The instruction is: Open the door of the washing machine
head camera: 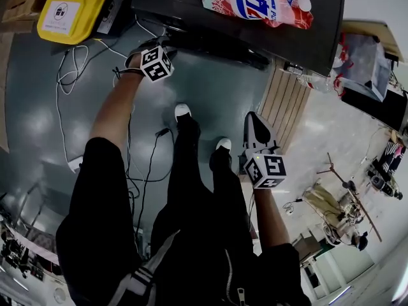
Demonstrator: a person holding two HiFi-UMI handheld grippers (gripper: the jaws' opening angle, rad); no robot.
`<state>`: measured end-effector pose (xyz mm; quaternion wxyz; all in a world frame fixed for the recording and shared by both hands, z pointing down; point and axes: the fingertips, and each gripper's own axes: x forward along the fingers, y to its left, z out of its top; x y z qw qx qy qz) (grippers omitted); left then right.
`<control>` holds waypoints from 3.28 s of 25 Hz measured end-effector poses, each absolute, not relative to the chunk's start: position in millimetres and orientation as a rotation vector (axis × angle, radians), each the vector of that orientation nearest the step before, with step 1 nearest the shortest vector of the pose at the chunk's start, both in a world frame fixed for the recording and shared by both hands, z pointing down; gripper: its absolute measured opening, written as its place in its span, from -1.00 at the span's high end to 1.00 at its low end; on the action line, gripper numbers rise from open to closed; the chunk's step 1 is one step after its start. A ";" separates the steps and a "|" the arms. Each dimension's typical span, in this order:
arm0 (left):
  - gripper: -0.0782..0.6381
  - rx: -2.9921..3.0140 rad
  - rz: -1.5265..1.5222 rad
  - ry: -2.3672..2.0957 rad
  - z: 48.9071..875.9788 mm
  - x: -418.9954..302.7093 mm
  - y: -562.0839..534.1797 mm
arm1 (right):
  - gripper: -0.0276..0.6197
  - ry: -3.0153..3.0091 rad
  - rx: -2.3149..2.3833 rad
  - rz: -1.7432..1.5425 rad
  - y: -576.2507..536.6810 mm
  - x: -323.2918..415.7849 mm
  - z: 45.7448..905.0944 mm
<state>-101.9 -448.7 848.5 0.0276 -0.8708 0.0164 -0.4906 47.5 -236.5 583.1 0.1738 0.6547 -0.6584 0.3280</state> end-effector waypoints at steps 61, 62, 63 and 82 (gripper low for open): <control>0.46 -3.275 -1.665 0.647 851.8 20.9 57.6 | 0.90 -1.835 2.138 1.048 76.5 188.5 592.6; 0.46 -3.298 -1.653 0.665 851.7 30.8 64.3 | 0.91 -1.824 2.157 1.050 83.7 195.4 593.6; 0.46 -3.320 -1.644 0.670 851.2 41.0 71.3 | 0.91 -1.811 2.175 1.052 91.5 202.3 594.4; 0.44 -3.446 -1.426 0.342 778.4 229.6 153.3 | 0.91 -1.809 2.308 1.014 182.8 338.9 563.0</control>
